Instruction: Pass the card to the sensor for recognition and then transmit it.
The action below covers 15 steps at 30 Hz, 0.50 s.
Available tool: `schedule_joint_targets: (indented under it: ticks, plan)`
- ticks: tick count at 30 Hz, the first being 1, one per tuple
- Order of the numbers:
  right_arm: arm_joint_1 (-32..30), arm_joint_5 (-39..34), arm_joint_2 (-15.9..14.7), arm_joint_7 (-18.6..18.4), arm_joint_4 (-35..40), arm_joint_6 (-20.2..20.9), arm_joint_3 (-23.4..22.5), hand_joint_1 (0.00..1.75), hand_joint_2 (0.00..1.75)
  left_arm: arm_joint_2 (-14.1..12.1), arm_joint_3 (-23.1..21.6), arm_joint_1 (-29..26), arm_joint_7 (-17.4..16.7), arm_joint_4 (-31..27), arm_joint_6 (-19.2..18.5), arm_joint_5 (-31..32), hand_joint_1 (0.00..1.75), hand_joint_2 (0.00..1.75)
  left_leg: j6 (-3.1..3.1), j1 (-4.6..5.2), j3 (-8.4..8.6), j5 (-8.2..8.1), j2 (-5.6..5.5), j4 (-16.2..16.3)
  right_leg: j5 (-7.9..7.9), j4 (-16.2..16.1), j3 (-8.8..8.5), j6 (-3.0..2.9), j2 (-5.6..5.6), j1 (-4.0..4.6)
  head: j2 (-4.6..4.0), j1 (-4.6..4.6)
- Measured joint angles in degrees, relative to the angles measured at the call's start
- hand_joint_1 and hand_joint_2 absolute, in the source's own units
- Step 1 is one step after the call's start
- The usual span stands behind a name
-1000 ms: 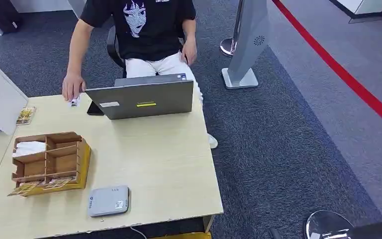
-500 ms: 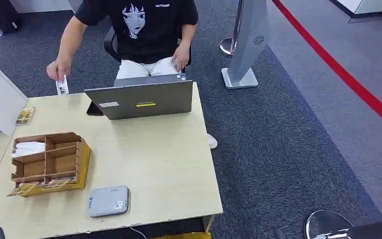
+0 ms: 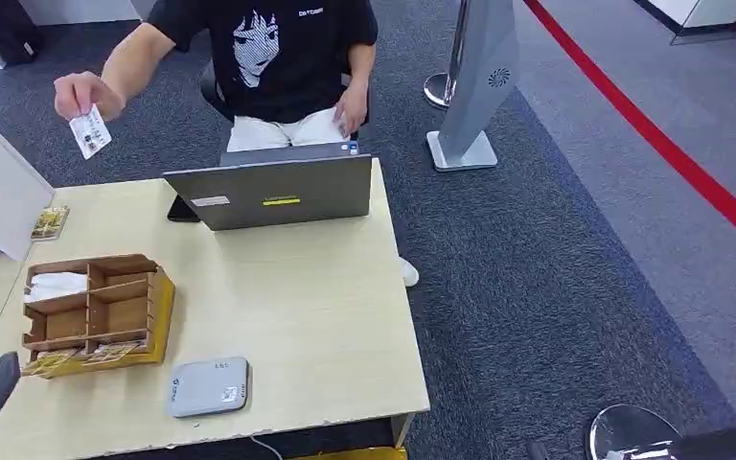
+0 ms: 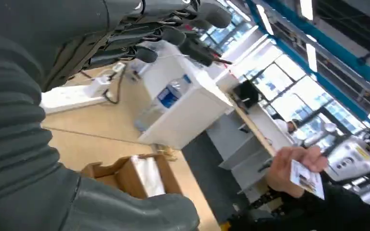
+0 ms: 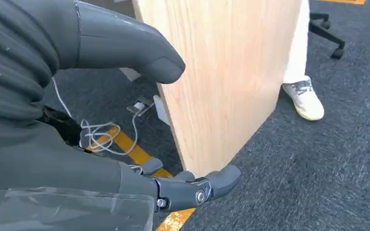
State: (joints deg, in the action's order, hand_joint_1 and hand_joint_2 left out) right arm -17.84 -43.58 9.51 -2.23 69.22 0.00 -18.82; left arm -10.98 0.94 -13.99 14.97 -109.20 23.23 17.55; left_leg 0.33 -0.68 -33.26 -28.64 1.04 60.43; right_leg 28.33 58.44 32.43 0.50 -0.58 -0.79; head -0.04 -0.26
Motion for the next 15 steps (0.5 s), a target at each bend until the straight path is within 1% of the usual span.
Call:
schedule_joint_targets:
  ticks: [4, 9, 15]
  plan:
    - [0.58, 0.17, 0.0, 0.41, -0.81, 0.5, 0.02, 0.0, 1.75, -3.14, -3.1, 5.52, -1.96, 0.87, -2.36, 3.62, 0.0, 1.75, -0.04, 0.0, 0.0, 0.03, 0.02, 0.0, -0.07, 0.0, 0.02, -0.02, 0.04, 0.0, 0.0, 0.02]
    - [1.27, 0.92, 0.0, 1.07, -1.88, 1.05, 0.31, 0.0, 1.75, -6.4, -6.75, 12.04, -3.96, 2.62, -4.94, 7.72, 0.0, 1.75, -0.03, 0.0, -0.01, 0.07, 0.02, 0.0, -0.11, 0.0, 0.04, -0.05, 0.05, 0.0, 0.02, 0.02]
    - [2.4, 0.96, -0.17, 1.95, -3.48, 1.4, 1.33, 0.0, 1.75, -9.97, -12.22, 20.74, -6.54, 5.14, -8.48, 12.87, 0.0, 1.75, -0.05, 0.0, -0.02, 0.12, 0.02, 0.0, -0.16, 0.01, 0.05, -0.1, 0.06, 0.0, 0.02, 0.02]
